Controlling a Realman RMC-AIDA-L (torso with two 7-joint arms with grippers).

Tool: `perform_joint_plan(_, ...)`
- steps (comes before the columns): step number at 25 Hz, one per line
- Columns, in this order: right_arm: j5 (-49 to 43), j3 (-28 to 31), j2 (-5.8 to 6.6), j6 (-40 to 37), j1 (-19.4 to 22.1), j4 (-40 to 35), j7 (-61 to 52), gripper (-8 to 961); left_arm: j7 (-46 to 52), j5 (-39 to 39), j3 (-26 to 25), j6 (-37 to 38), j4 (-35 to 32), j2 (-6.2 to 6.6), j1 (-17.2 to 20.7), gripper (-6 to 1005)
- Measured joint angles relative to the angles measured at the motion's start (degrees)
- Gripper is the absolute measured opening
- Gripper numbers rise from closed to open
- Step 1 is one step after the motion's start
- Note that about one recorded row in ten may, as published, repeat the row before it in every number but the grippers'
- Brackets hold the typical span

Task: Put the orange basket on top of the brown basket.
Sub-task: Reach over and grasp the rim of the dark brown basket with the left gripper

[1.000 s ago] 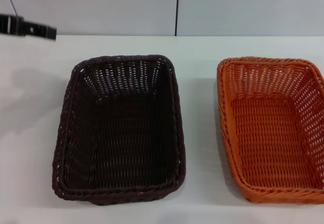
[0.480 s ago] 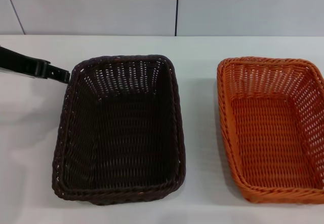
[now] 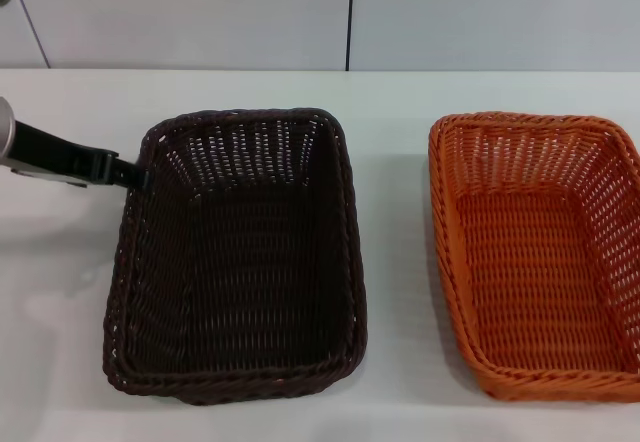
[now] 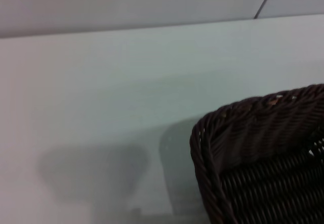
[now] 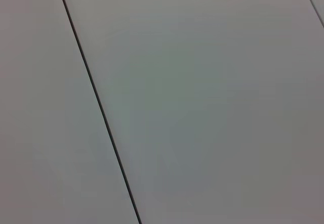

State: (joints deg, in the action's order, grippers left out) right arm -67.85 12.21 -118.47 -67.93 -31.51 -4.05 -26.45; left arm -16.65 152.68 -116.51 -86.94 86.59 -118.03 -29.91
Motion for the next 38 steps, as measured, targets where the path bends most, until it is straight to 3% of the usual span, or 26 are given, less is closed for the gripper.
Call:
perform_joint_plan(28,0.0,0.0,0.0,0.9,-0.2,0.1,0.0,665,-1.5,-2.3,3.3,5.2,-10.4,-0.05,0.8,712)
perform_joint_plan(34,0.0,0.0,0.0,1.0,-0.3,0.1,0.0,665,-1.9,-2.3,3.7,5.4,-10.6,0.01,0.8,547)
perform_joint_plan(36,0.0,0.0,0.0,1.1,-0.3,0.1,0.0,665,-2.2,-2.0,3.6,5.4,-10.7,0.07,0.7,281)
perform_joint_plan(38,0.0,0.1,0.0,1.2,-0.4,0.2,0.0,666,-2.6,-2.0,3.4,5.3,-10.8,0.12,0.7,253)
